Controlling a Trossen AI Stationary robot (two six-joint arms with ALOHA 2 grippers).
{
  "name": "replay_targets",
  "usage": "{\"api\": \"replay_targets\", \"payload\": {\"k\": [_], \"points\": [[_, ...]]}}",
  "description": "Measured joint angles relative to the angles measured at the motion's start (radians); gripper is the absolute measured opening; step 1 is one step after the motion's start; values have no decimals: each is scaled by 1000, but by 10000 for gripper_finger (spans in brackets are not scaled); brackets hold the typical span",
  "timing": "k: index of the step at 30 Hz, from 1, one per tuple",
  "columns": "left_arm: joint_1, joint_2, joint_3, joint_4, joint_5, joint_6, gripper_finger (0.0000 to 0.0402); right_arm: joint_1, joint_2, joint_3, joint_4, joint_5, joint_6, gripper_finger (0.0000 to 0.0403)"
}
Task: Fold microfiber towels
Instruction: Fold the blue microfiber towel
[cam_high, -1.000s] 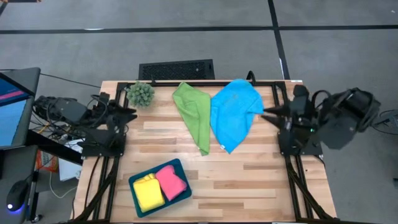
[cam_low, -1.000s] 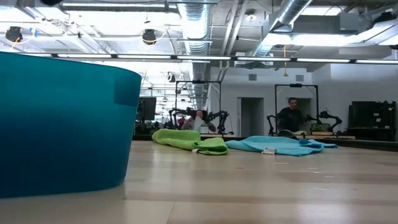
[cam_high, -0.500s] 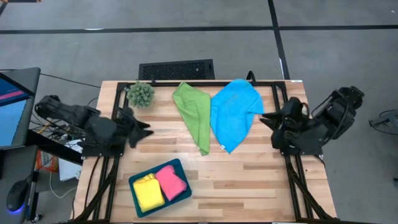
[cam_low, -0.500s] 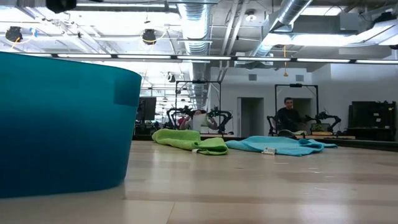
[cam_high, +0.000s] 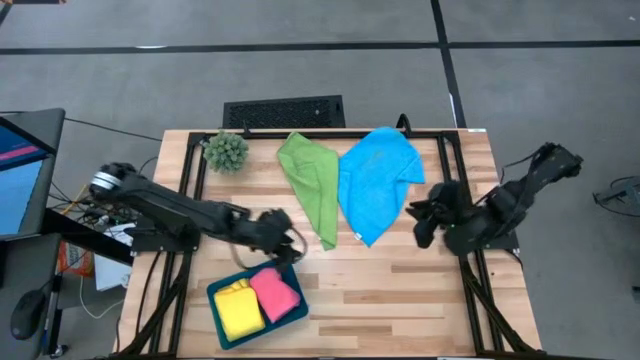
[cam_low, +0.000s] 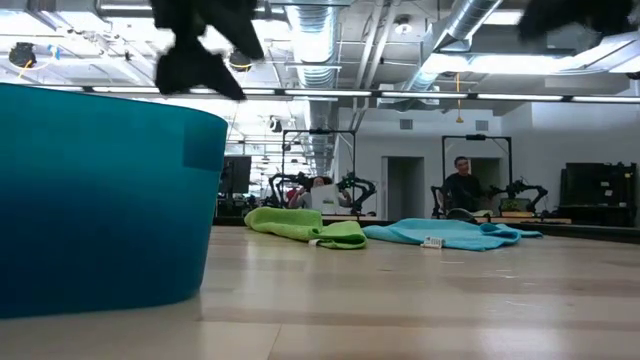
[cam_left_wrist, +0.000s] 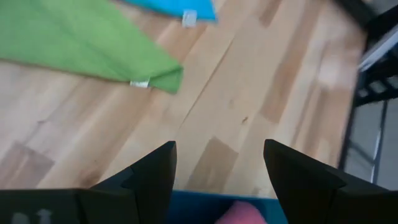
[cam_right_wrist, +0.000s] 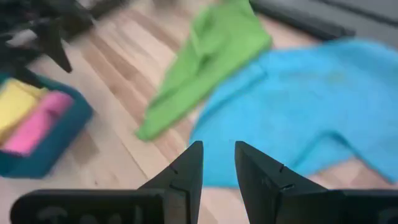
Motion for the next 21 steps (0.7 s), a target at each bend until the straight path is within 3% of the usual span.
{"api": "replay_targets", "payload": {"k": [7, 13, 21], "points": [[8, 224, 95, -5, 200, 64, 235, -40, 69, -61, 47, -107, 38, 117], [-35, 316, 170, -103, 176, 56, 235, -40, 135, -60, 79, -108, 35, 117], [-136, 326, 173, -314, 140, -20, 235, -61, 286, -60, 115, -188, -27, 117]]}}
